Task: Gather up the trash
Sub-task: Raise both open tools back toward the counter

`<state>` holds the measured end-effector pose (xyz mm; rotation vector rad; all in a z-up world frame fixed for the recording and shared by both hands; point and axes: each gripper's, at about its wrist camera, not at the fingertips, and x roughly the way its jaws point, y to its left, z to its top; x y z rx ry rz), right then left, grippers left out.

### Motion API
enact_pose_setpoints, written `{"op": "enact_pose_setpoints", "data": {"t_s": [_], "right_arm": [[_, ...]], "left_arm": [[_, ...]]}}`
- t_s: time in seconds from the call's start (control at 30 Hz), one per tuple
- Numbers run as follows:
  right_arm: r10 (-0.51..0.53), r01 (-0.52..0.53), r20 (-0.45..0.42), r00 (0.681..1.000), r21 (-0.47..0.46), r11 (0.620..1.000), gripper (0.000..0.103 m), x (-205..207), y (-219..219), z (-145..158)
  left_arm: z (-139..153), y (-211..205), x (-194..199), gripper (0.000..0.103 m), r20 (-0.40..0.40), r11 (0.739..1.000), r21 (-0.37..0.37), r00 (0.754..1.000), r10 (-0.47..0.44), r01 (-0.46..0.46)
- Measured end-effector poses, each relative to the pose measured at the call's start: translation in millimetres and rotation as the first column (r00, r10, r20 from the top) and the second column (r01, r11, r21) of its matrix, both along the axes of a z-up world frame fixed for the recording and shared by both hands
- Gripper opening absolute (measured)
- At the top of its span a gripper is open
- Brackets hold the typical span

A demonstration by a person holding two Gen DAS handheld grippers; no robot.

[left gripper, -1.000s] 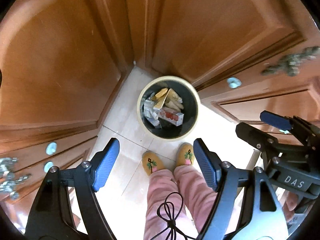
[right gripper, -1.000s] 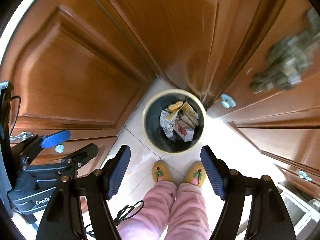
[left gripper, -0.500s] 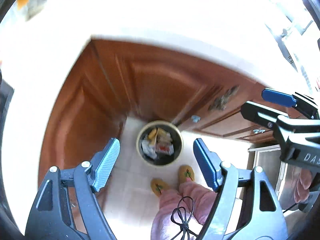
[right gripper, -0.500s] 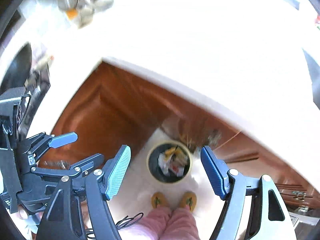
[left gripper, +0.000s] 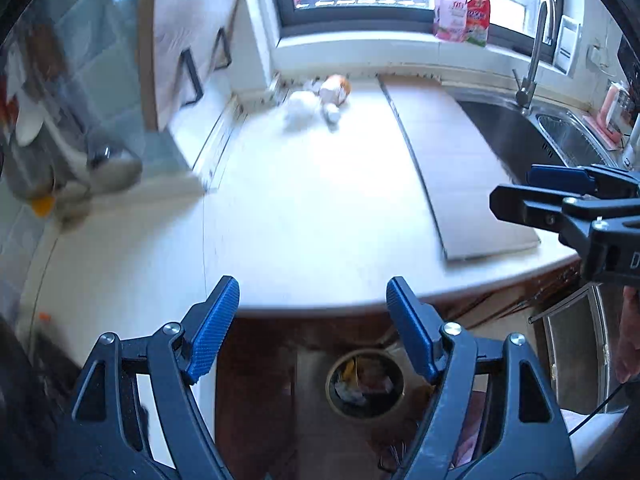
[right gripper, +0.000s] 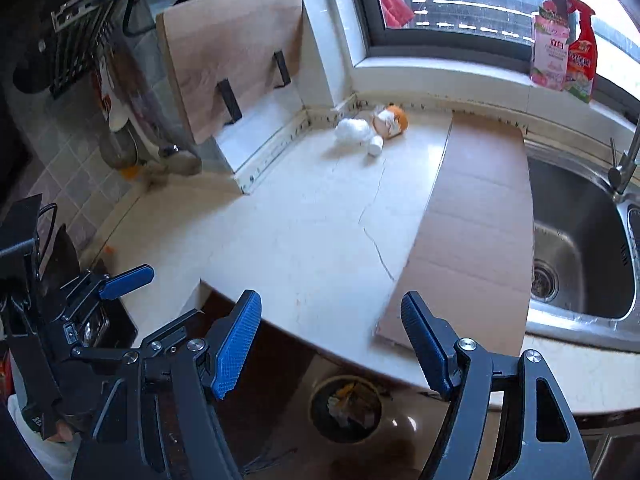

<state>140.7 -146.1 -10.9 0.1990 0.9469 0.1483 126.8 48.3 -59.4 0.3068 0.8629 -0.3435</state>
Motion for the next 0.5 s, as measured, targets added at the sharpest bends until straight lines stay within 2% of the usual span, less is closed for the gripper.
{"op": "enact_pose_setpoints", "data": {"t_s": [0.1, 0.2, 0.33, 0.5], "right_arm": [[0.002, -0.002, 0.029, 1.0, 0.001, 1.0, 0.074, 36, -9, 26], [0.004, -0.004, 0.031, 0.999, 0.005, 1.0, 0.074, 84, -18, 35], [0.002, -0.003, 0.022, 1.0, 0.024, 1.0, 0.073, 157, -37, 19], [0.006, -0.004, -0.057, 0.998, 0.041, 0.999, 0.067, 268, -65, -25]], "left_arm": [[18, -15, 38, 0.074, 0.007, 1.0, -0.013, 1.0, -0.025, 0.025], [28, -29, 81, 0.074, -0.001, 0.999, -0.026, 1.0, -0.026, 0.026], [24, -53, 145, 0.074, -0.021, 1.0, -0.013, 1.0, -0.003, 0.003], [-7, -81, 224, 0.074, -0.051, 1.0, -0.004, 0.999, 0.007, -0.007]]}}
